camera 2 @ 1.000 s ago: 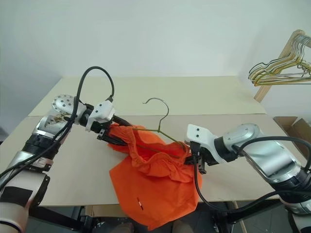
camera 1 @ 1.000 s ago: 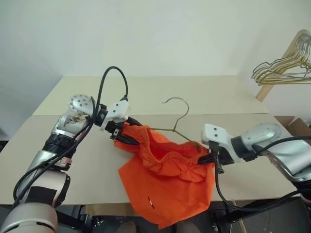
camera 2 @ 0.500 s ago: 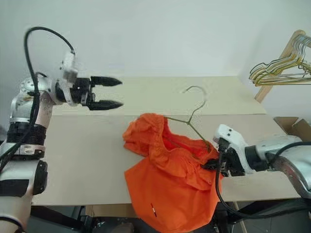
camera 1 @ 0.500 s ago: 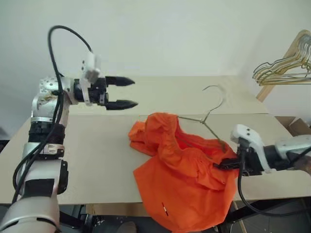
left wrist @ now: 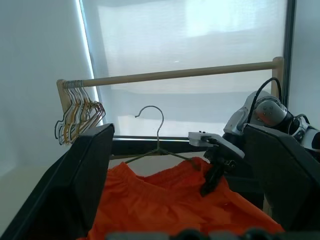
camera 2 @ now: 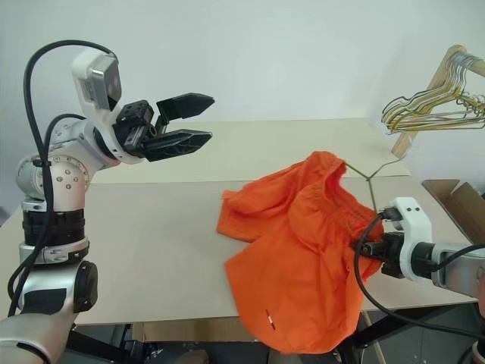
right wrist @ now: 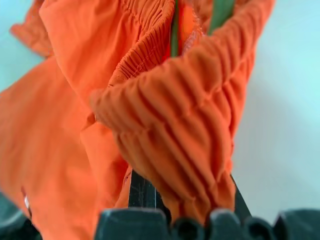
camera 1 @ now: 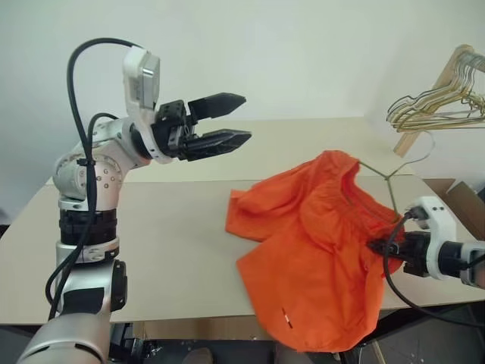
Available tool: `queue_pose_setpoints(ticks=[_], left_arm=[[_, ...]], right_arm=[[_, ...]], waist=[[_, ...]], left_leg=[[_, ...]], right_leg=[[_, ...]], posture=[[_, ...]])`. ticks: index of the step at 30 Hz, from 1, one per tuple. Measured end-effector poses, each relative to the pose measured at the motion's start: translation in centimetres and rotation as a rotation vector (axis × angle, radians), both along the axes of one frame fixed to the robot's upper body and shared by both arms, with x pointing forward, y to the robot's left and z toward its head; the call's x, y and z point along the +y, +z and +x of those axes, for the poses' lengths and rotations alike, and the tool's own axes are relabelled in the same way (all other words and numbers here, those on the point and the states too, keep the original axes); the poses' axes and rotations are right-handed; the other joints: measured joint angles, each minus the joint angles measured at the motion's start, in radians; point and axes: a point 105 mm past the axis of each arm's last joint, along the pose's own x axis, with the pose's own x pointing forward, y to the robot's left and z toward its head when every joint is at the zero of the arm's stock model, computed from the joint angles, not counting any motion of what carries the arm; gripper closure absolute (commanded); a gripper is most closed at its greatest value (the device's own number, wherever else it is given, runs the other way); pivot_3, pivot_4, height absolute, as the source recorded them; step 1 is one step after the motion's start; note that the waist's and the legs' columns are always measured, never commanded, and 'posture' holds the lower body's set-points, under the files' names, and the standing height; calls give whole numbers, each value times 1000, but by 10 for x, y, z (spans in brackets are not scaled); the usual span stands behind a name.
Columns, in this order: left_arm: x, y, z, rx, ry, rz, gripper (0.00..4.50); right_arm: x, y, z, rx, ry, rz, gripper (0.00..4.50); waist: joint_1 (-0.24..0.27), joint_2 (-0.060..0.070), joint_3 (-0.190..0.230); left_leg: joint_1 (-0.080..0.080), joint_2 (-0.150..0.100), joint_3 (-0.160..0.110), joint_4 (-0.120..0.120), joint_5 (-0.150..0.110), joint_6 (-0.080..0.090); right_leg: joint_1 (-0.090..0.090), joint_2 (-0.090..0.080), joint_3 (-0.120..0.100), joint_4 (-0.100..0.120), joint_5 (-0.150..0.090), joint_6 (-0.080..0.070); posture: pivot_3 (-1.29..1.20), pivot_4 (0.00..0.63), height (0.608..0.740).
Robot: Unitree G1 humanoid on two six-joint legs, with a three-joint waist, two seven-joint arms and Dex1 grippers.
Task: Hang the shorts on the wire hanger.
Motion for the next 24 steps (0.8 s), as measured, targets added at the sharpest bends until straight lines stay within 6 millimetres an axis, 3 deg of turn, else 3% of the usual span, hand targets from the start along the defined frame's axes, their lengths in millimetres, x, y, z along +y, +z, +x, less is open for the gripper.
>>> queue_pose_setpoints(ticks=[2,5,14,24], left_arm=[[-1,0,0,2,-2,-4,33],[-1,-2,2,-1,-7,-5,33],[-3,-7,3,-6,-20,17,33],[-3,-11,3,-13,-17,39,33]], right_arm=[[-5,-1,1,-4,-44,-9,4500],[-28,1,7,-55,-262,-42,4500],[-77,27,15,-103,-669,-3,4500],[-106,53,18,-69,-955,154,4500]], waist=[[-5,1,-1],[-33,5,-3],[-85,10,-6],[-112,13,-7]], left_leg=[[0,0,0,0,0,0],[0,-1,0,-1,0,0],[10,-1,0,-6,0,0],[10,-1,1,-8,0,0]], right_leg=[[0,0,0,0,0,0],[0,0,1,-1,0,0],[12,0,1,-7,0,0],[13,0,4,-9,0,0]], posture=[[-185,0,740],[-196,0,740],[-202,0,740],[-184,0,740]])
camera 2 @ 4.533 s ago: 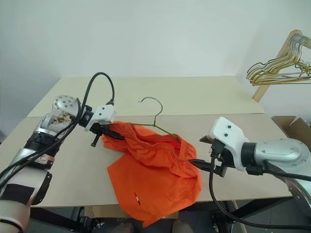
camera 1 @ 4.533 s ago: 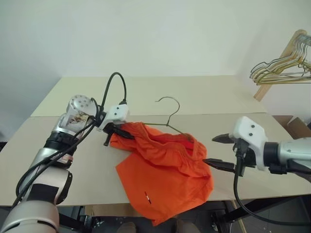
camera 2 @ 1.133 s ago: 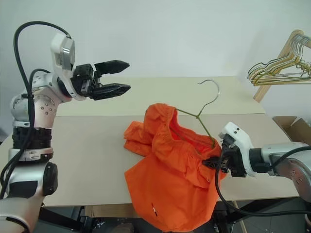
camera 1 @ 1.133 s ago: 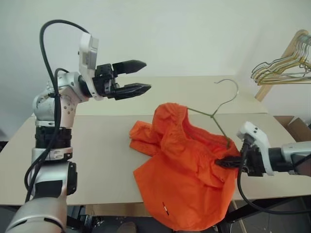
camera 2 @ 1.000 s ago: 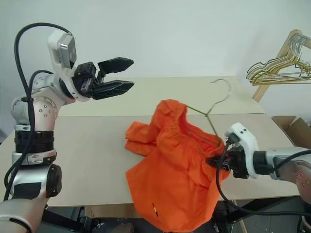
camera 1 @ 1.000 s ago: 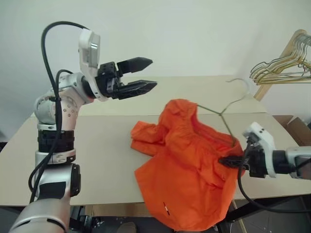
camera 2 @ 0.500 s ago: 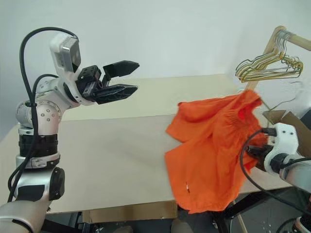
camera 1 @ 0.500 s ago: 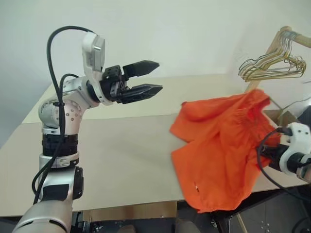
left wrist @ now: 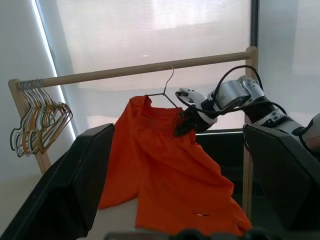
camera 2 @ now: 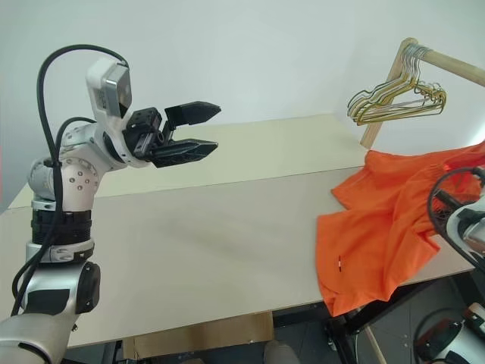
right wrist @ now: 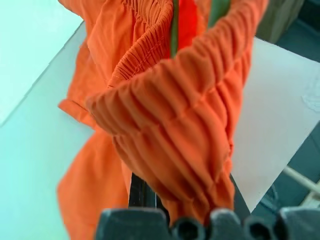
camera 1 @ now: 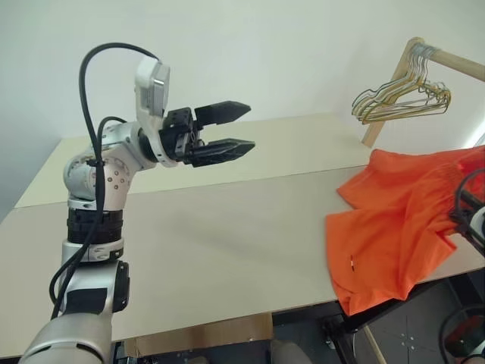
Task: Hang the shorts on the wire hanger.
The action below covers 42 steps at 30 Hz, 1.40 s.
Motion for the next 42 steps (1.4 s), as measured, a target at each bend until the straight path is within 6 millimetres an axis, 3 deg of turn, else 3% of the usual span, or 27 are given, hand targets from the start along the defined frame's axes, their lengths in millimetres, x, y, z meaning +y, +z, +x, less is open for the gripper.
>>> queue_pose_setpoints(ticks=[7,14,25,31,38,40,42], left_arm=[[2,-2,0,-1,7,6,33],[1,-1,-2,-12,3,11,33],[3,0,-3,-21,8,29,33],[3,1,-6,-35,6,39,0],[3,0,-7,-35,-3,45,0],[2,-1,-7,-34,-5,48,0],[2,-1,-7,-32,-7,51,0]], right_arm=[[-28,3,-13,13,-167,101,4500],[-48,14,-18,-13,-225,106,4500],[-64,-3,-22,53,-284,110,4500],[-71,-7,-27,97,-325,35,2702],[-75,10,-27,72,-348,-123,462],[-77,12,-28,74,-361,-159,47],[-80,14,-32,100,-388,-243,47]], waist=[[1,0,0],[0,0,0],[0,0,0],[0,0,0],[3,0,0],[5,0,0],[6,0,0]], left_leg=[[-1,-1,4,-1,0,0],[-1,-2,8,-1,0,0],[-2,-3,11,-1,-1,1],[-2,-3,12,-2,-1,1],[-1,-3,12,-1,-1,1],[-1,-3,12,-1,-1,1],[-1,-3,11,-2,-1,1]], right_leg=[[1,1,5,-1,0,1],[4,5,18,-8,1,5],[4,4,22,-9,1,7],[4,4,23,-9,1,8],[3,4,23,-9,1,8],[3,4,23,-9,1,8],[3,4,23,-9,1,8]], posture=[[-181,0,740],[-178,0,740],[-166,0,740],[-165,0,740],[-165,0,740],[-165,0,740],[-164,0,740]])
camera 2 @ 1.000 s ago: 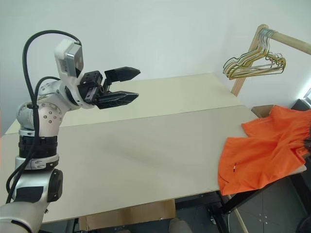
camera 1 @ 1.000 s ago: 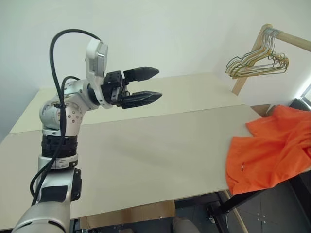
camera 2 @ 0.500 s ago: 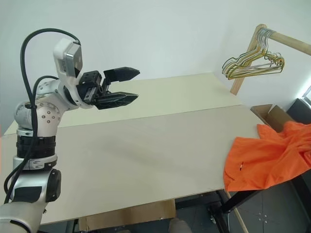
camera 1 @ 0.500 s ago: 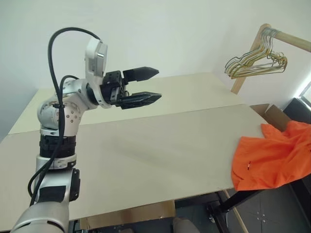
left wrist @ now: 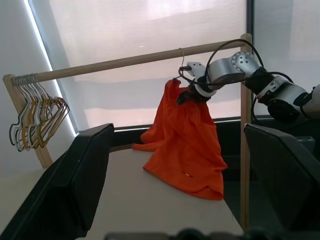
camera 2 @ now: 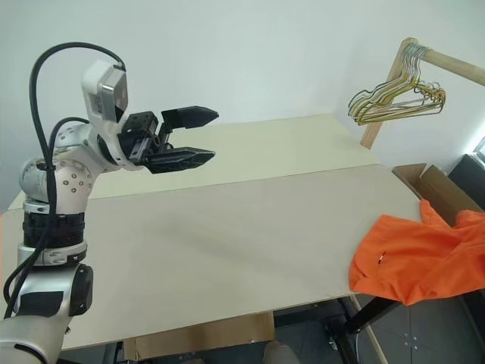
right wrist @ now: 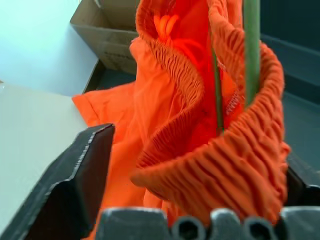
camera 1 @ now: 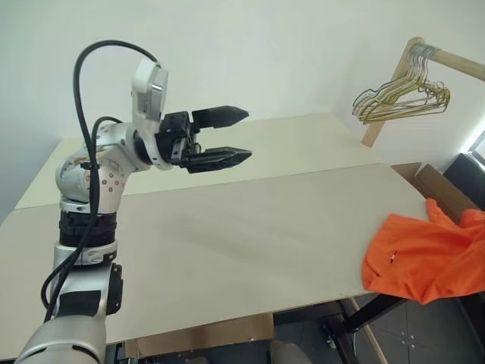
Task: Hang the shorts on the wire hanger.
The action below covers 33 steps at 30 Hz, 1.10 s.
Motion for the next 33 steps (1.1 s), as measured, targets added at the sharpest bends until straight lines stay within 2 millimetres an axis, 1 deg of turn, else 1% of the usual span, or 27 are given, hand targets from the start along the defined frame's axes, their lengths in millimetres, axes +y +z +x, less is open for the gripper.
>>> queue_pose_setpoints(ticks=[3,4,7,9,11,14,18,19,21,22,24,25,26,28,30,33], left_arm=[[0,0,0,1,1,1,0],[0,-1,0,2,2,1,0],[1,-3,0,9,5,3,0],[1,-4,0,14,5,4,0],[1,-4,0,13,5,5,0],[1,-4,0,11,4,6,0],[1,-4,0,10,3,7,0],[1,-4,0,10,4,7,0],[2,-4,0,8,6,10,0],[2,-4,-1,5,6,13,0],[2,-5,-3,-7,11,30,0],[2,-7,-3,-11,17,42,0],[4,-12,-4,-16,33,61,0],[7,-23,-2,-3,62,96,0],[11,-35,0,7,96,132,0],[21,-56,1,19,168,193,0]], right_arm=[[-3,4,-4,33,-35,-102,47],[-4,9,-7,54,-59,-175,47],[-2,31,-9,72,-113,-380,47],[3,51,-9,53,-141,-522,47],[9,66,-9,46,-162,-638,47],[18,83,-8,46,-192,-794,47],[31,104,-8,19,-230,-956,47],[36,109,-8,8,-237,-1016,47],[58,128,-4,-81,-200,-1160,47],[74,139,0,-156,-144,-1221,47],[105,155,9,-291,2,-1300,47],[118,160,14,-346,84,-1318,47],[137,161,24,-427,230,-1298,47],[163,153,39,-525,467,-1230,47],[182,137,55,-550,678,-1155,47],[211,109,74,-608,992,-983,47]], waist=[[1,0,0],[1,1,0],[0,2,-1],[1,2,-1],[3,2,-1],[7,2,-1],[12,2,-1],[13,2,-1],[15,2,-1],[14,3,-1],[14,2,-1],[14,2,-1],[15,1,-1],[18,0,-1],[26,-2,0],[45,-2,1]], left_leg=[[0,0,0,0,0,0],[0,0,-1,0,0,0],[0,0,-1,0,0,0],[2,0,-2,0,0,0],[3,0,-3,0,0,0],[3,0,-3,0,0,0],[3,0,-3,0,0,0],[3,0,-3,0,0,0],[4,0,-3,0,0,0],[4,0,-4,0,0,0],[4,0,-4,0,0,0],[5,0,-4,0,0,0],[6,0,-4,0,0,0],[6,0,-6,0,0,0],[6,0,-6,0,0,0],[5,0,-6,0,-1,1]], right_leg=[[0,0,0,0,0,0],[0,0,1,0,0,0],[-1,0,1,0,0,0],[-1,0,1,1,0,0],[-1,0,1,1,0,0],[-2,0,1,1,0,0],[-2,-1,1,1,0,0],[-2,-1,1,1,0,0],[-3,-1,2,1,0,0],[-3,-1,2,1,0,0],[-2,0,2,1,0,0],[-2,0,2,1,0,1],[-1,0,2,1,0,1],[0,0,1,1,1,1],[0,-1,1,1,1,1],[-1,-1,1,1,1,1]], posture=[[-162,0,740],[-162,0,740],[-160,0,740],[-161,0,740],[-160,0,740],[-160,0,740],[-160,0,740],[-154,0,740],[-154,0,740],[-144,0,740],[-111,0,740],[-104,0,740],[-97,0,740],[-68,0,740],[-37,0,740],[31,0,740]])
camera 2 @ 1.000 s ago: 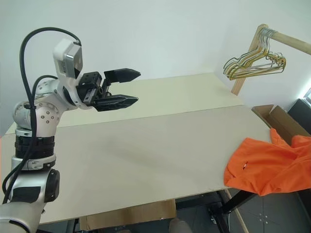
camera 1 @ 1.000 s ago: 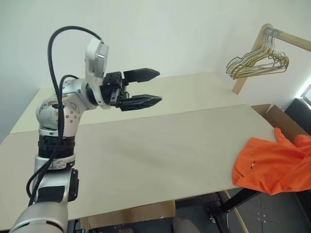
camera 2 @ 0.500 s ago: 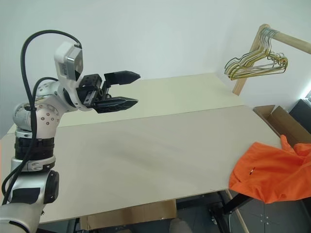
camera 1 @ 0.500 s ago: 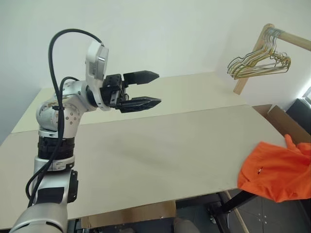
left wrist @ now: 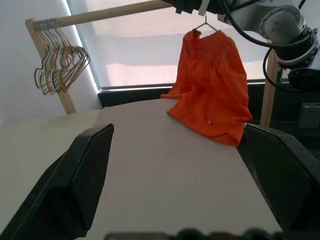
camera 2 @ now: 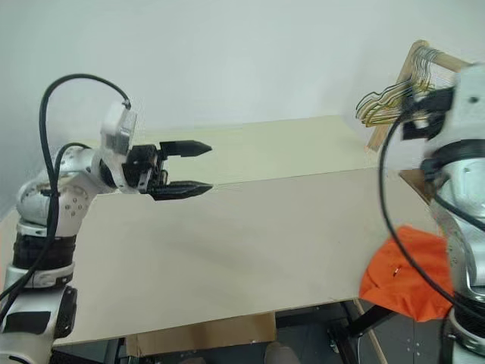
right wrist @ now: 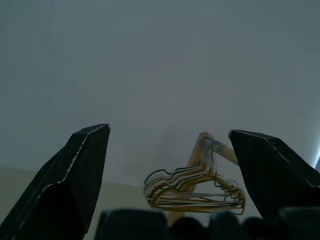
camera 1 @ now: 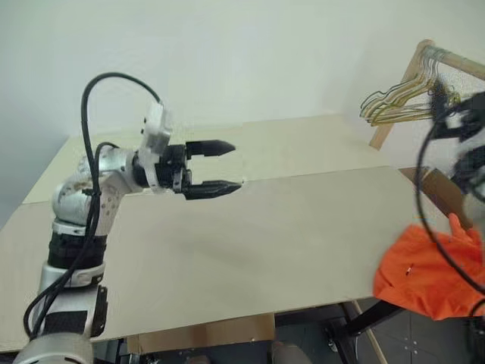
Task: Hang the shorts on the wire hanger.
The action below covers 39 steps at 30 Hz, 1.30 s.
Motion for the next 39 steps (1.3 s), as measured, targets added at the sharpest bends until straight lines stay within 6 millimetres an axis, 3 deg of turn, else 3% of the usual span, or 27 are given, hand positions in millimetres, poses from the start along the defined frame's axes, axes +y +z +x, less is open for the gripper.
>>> queue_pose_setpoints(ticks=[7,13,19,25,32,39], left_arm=[[19,-30,-15,9,170,80,0],[39,-38,-26,30,382,113,0],[55,-52,-33,16,585,69,0],[59,-53,-36,-10,601,106,0],[51,-51,-43,12,496,123,0],[31,-41,-44,19,336,109,0]], right_arm=[[63,-69,18,327,504,-174,47],[96,-97,8,448,794,-302,47],[105,-110,7,492,887,-352,47],[107,-114,6,495,899,-367,47],[104,-122,-1,507,880,-364,47],[82,-124,-6,530,767,-322,47]], waist=[[84,-2,2],[185,-4,3],[273,-7,2],[334,-8,2],[339,-8,2],[323,-8,2]], left_leg=[[0,0,0,0,-1,1],[0,0,-2,0,-1,1],[-1,0,-4,0,-1,1],[-2,0,0,1,0,0],[-8,0,-2,2,0,-1],[-9,-1,-4,2,1,-2]], right_leg=[[-2,-1,-2,1,0,0],[-2,-1,-5,1,0,-1],[-2,-1,-7,1,2,-3],[-2,-1,-12,1,2,-5],[-4,-1,-17,0,2,-5],[-3,-1,-20,0,1,-6]], posture=[[201,0,740],[294,0,740],[351,0,740],[328,0,740],[273,0,740],[185,0,740]])
